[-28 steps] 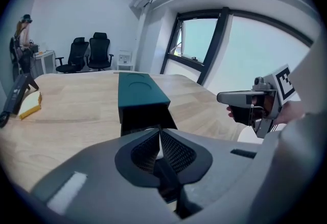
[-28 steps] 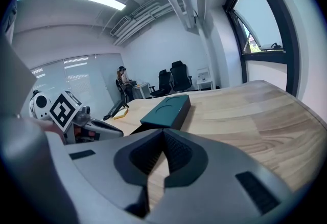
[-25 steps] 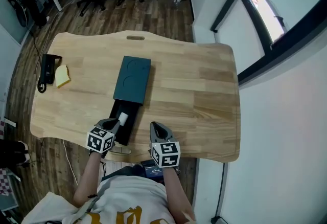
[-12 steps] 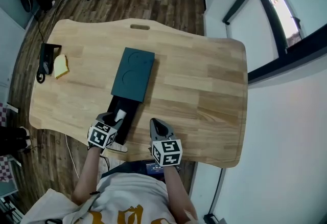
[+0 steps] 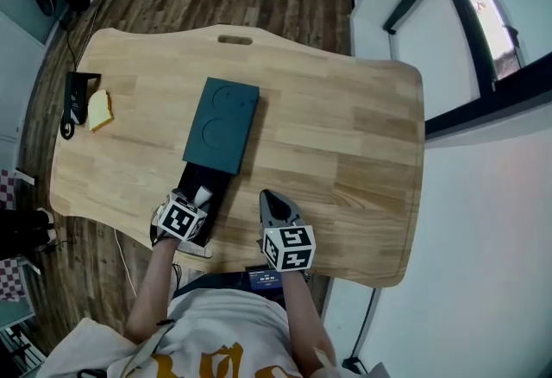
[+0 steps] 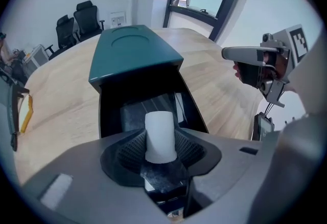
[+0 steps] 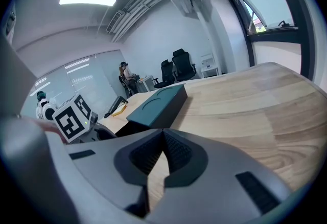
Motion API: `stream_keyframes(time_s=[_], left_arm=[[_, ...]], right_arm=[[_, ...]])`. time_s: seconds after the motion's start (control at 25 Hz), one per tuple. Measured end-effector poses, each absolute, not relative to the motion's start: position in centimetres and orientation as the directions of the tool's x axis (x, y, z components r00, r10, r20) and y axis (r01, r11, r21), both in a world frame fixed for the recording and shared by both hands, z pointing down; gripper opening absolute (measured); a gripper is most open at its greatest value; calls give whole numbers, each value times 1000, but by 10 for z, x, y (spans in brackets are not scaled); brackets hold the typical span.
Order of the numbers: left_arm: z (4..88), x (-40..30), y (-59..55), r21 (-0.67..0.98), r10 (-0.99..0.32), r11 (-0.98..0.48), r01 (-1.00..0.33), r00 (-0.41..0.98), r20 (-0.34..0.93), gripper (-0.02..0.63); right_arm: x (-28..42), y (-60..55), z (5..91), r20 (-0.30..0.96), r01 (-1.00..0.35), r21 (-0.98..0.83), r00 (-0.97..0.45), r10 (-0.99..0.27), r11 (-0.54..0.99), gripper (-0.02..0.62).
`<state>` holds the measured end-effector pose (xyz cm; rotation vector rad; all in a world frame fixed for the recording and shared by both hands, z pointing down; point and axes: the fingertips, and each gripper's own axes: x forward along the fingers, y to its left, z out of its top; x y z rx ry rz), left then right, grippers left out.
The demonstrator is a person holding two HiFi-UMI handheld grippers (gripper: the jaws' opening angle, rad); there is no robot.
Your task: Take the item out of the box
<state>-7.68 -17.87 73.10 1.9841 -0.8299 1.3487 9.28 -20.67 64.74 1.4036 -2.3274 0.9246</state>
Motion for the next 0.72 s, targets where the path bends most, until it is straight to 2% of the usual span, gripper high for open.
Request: stream_keyframes(time_s=[0.32, 0.72], left_arm=[[728, -77, -182, 188, -57, -615, -766, 281, 958, 158], [720, -78, -183, 156, -119, -623, -767, 290, 949, 158]], right_arm=[[86, -211, 642, 517, -859, -374, -506, -690, 350, 5], [82, -203, 625, 507, -880, -337, -469, -723, 335, 5]])
